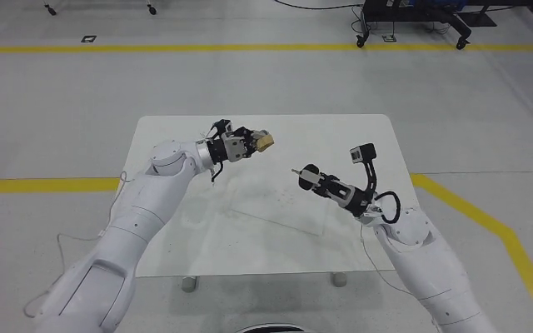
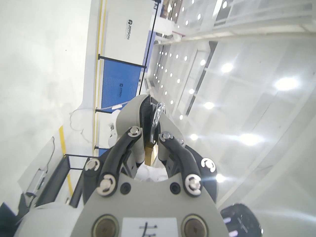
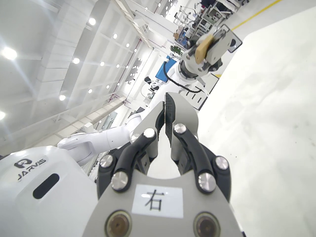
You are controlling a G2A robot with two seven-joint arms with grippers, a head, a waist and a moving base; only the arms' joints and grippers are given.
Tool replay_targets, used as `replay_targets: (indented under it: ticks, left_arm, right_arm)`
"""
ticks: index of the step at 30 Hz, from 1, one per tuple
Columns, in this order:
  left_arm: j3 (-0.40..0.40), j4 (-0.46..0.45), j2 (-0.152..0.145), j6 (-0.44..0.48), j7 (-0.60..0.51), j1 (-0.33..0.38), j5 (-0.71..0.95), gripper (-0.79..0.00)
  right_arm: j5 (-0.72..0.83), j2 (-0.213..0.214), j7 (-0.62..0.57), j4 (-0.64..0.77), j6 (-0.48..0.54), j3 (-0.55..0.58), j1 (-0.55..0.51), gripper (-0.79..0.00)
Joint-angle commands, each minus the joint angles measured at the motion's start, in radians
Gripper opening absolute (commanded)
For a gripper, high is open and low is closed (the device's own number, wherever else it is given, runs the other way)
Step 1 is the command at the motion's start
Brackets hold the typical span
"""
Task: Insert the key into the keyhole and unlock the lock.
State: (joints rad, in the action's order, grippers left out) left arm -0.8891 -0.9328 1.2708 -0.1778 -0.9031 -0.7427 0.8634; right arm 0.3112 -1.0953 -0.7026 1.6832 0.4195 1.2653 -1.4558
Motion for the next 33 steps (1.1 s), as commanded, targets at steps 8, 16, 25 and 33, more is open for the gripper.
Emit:
replay_targets:
  ticks: [8,16,25,33]
  left_arm:
    - [0.008,-0.005,0.009,-0.016,0.119,0.015,-0.051,-0.785]
    - [0.008,-0.005,0.009,-0.016,0.119,0.015,-0.051,-0.785]
    - [0.015,-0.064,0.008,0.038,0.171,-0.004,-0.117,-0.785]
    - [-0.024,-0.209,-0.003,0.145,0.338,-0.103,-0.214,-0.785]
  right_arm:
    - [0.053,-0.006,-0.023,-0.022,-0.041,-0.031,0.020,-0.785]
    - [0.053,-0.006,-0.023,-0.022,-0.041,-0.031,0.020,-0.785]
    - [0.057,-0.008,-0.004,-0.018,-0.057,-0.037,0.021,-0.785]
    - [-0.013,-0.017,0.117,-0.005,-0.109,-0.058,0.038,-0.785]
